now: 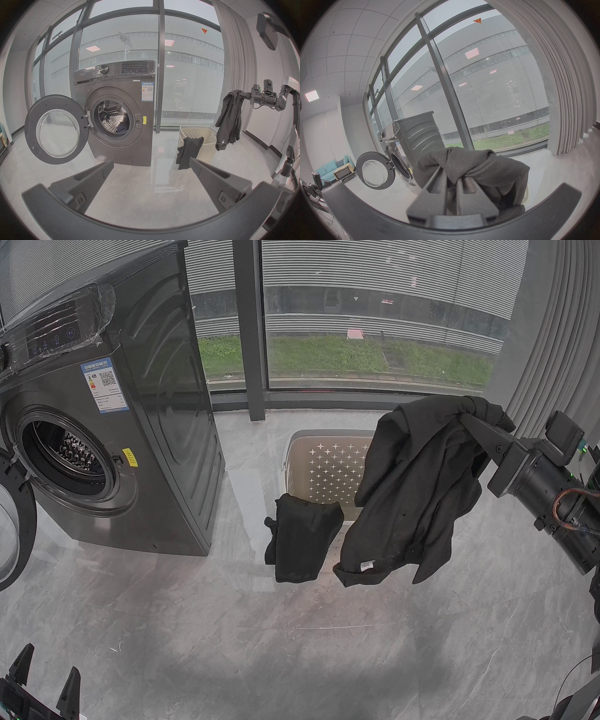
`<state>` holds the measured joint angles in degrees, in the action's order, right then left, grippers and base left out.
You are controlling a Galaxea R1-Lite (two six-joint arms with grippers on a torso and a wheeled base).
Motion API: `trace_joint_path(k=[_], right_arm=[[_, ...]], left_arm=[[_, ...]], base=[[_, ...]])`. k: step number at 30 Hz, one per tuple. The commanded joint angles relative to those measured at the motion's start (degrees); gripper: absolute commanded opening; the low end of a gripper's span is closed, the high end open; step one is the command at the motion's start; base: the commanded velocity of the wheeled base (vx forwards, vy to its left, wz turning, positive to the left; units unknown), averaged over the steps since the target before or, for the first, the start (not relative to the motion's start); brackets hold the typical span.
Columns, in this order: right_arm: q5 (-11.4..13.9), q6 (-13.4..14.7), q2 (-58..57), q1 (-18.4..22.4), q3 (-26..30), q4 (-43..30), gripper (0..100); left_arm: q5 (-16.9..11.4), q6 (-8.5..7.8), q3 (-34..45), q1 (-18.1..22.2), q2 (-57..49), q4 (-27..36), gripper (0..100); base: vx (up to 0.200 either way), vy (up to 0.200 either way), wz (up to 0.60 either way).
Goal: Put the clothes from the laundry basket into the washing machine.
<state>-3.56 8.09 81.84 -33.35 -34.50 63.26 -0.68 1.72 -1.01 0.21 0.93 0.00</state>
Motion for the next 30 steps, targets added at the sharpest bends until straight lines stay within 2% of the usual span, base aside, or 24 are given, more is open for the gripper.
trace_joint_path(k=[1,20,25,30], right_arm=[[0.0,0.0,0.2,-0.1,0.0,0.0,0],[0.1,-0.1,0.1,-1.0,1.2,-0.1,0],[1.5,-0.2,0.1,-1.0,1.8,0.0,0],[1.5,-0.2,0.1,-1.0,1.9,0.0,0]], left_arm=[[0.0,0.04,0.9,0.0,-0.8,0.0,100],[0.0,0.04,0.9,0.0,-0.8,0.0,100],[-0.1,0.04,0.9,0.0,-0.8,0.0,100],[-0.1,0.04,0.9,0.0,-0.8,0.1,100]], base=[[0.000,0.200,0.00],[0.000,0.200,0.00],[0.000,0.200,0.00],[0.000,0.200,0.00]])
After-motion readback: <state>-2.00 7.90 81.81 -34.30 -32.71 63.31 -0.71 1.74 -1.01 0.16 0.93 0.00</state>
